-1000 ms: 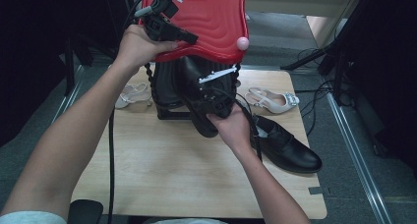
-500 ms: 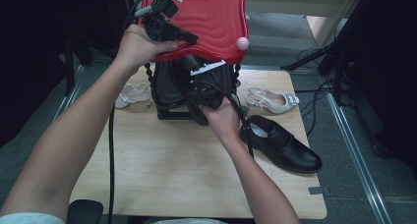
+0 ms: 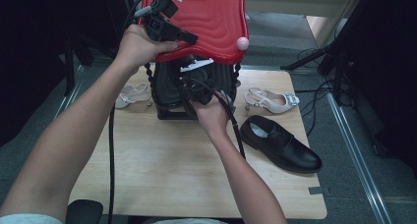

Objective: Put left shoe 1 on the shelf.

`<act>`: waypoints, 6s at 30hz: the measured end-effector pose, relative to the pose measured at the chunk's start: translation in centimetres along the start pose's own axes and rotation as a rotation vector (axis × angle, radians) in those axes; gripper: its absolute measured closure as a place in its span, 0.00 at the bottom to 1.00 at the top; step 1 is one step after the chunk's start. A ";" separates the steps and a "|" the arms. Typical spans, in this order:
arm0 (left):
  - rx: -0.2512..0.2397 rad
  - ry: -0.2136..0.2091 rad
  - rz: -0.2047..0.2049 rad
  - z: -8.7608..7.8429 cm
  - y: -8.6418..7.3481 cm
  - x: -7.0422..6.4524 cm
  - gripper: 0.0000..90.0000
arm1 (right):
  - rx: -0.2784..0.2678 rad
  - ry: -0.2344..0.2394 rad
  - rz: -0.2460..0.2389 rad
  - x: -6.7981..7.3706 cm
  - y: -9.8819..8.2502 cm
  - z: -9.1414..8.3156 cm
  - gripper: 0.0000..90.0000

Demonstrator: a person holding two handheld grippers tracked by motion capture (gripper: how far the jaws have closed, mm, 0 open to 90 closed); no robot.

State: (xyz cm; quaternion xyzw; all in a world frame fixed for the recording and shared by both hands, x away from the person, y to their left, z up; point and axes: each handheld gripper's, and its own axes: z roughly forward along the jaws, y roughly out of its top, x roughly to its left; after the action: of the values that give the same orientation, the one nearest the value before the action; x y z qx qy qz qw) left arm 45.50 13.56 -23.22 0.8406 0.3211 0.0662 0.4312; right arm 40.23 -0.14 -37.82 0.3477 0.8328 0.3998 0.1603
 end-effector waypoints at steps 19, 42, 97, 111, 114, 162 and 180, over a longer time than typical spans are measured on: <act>-0.008 -0.002 0.002 0.0 -0.1 0.1 1.00 | -0.011 0.069 0.090 0.8 0.0 0.6 0.76; -0.026 -0.016 -0.021 0.0 -0.3 0.3 1.00 | 0.003 0.246 0.057 -0.1 -7.4 -4.9 1.00; -0.031 -0.012 -0.035 0.0 -0.4 0.2 1.00 | -0.003 0.206 0.145 -0.6 -2.9 -0.2 1.00; -0.027 -0.007 -0.033 0.0 -0.4 0.2 1.00 | -0.005 0.237 0.170 -0.1 -1.9 1.2 1.00; -0.033 -0.011 -0.035 0.0 -0.5 0.3 1.00 | 0.000 0.228 0.163 0.1 -1.6 1.6 1.00; -0.039 -0.090 0.009 -3.1 -7.8 -3.1 0.45 | 0.003 0.385 0.113 -2.0 -11.7 -6.3 0.56; -0.031 -0.088 -0.010 -1.6 -13.7 -3.7 0.44 | 0.001 0.359 0.129 -4.2 -14.0 -9.1 0.55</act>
State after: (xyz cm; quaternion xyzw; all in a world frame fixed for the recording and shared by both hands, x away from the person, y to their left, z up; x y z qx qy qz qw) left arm 35.33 18.24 -32.13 0.8342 0.3052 0.0321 0.4582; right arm 31.91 -14.25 -43.04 0.3233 0.8243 0.4644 -0.0171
